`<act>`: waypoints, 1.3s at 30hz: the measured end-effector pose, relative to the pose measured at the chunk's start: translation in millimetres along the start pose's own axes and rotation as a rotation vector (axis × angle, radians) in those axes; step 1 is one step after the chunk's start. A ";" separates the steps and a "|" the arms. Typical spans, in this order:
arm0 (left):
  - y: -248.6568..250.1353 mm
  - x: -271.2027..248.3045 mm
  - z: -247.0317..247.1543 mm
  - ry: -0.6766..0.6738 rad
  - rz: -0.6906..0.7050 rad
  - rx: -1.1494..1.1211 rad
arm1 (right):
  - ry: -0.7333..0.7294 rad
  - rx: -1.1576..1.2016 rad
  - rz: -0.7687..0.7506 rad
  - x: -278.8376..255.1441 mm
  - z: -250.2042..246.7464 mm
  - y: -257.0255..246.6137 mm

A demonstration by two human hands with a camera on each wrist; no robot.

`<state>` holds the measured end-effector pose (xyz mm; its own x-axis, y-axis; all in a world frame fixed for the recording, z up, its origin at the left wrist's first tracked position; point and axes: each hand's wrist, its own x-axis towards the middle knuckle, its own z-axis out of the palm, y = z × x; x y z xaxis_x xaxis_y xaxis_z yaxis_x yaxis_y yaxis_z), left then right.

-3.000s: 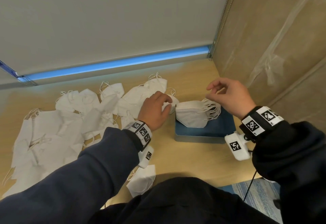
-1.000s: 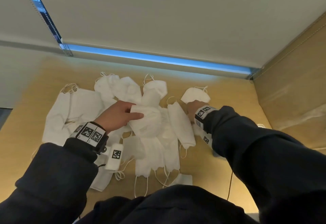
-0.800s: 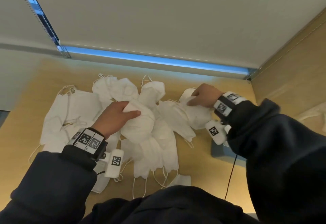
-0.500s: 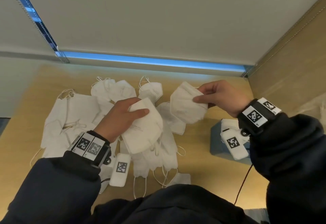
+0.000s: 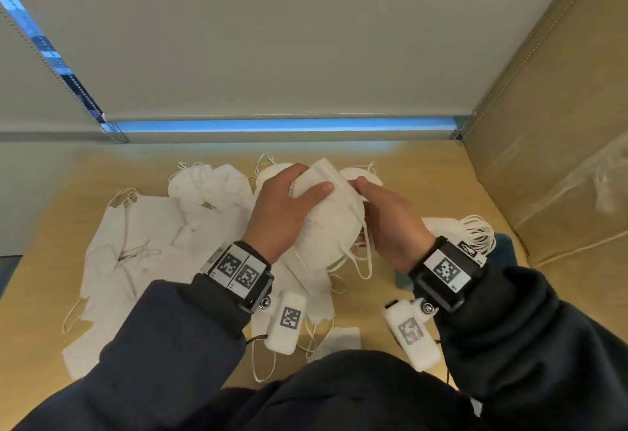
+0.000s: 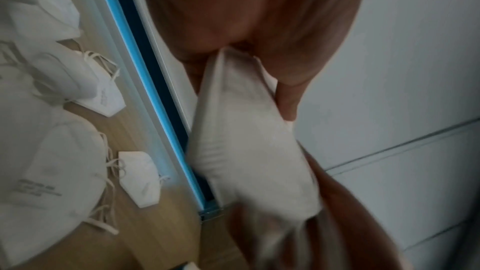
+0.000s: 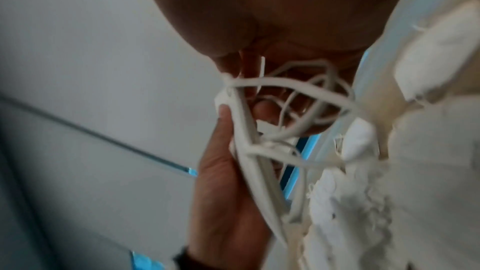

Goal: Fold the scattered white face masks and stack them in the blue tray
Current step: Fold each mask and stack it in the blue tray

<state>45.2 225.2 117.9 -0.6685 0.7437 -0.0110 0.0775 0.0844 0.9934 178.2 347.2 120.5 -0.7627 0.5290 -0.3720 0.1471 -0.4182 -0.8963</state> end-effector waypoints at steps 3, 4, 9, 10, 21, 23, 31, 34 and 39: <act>-9.4 0.7 3.1 0.076 0.009 0.056 | -0.137 -0.005 0.079 -8.1 -17.7 11.2; -11.7 0.9 2.7 0.099 0.019 0.077 | -0.171 -0.141 0.048 -11.7 -23.2 14.3; -18.3 2.9 1.6 0.131 0.044 0.162 | -0.046 -0.236 0.040 -24.0 -44.1 21.0; -20.5 2.7 3.2 0.132 0.028 0.155 | -0.016 -0.167 0.052 -25.3 -46.3 21.2; -23.4 -4.2 37.0 0.101 -0.143 -0.096 | -0.077 0.162 -0.004 -35.9 -55.7 37.2; -21.2 -5.3 38.6 0.036 -0.234 -0.217 | -0.063 0.128 -0.048 -36.4 -60.4 41.6; -20.0 -9.8 47.0 -0.078 -0.383 -0.370 | -0.148 0.084 -0.019 -37.7 -65.3 41.1; -17.9 -10.3 51.8 -0.059 -0.331 -0.279 | -0.287 0.121 0.032 -38.7 -66.4 37.1; -21.3 -6.7 52.0 -0.073 -0.229 -0.150 | -0.292 0.081 0.054 -39.1 -65.2 41.3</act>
<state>86.5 252.9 90.8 -0.6004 0.7630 -0.2395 -0.1829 0.1606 0.9699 255.1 357.3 82.3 -0.9055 0.2752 -0.3229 0.1502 -0.5038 -0.8506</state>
